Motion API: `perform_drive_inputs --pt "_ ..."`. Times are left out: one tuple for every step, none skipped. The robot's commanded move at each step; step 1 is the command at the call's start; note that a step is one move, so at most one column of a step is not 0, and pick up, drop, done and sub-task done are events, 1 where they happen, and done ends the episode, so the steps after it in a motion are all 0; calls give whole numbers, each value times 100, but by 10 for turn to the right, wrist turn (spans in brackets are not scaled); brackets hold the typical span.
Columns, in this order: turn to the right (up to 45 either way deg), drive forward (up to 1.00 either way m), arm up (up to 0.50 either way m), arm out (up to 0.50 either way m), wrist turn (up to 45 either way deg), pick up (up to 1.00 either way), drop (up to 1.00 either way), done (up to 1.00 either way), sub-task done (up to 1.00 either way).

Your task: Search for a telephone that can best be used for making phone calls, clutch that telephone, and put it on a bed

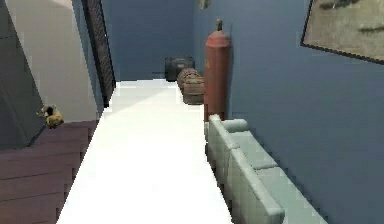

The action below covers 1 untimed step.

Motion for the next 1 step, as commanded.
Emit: perform_drive_inputs --pt "-450 0 0 0 0 0 0 0 0"
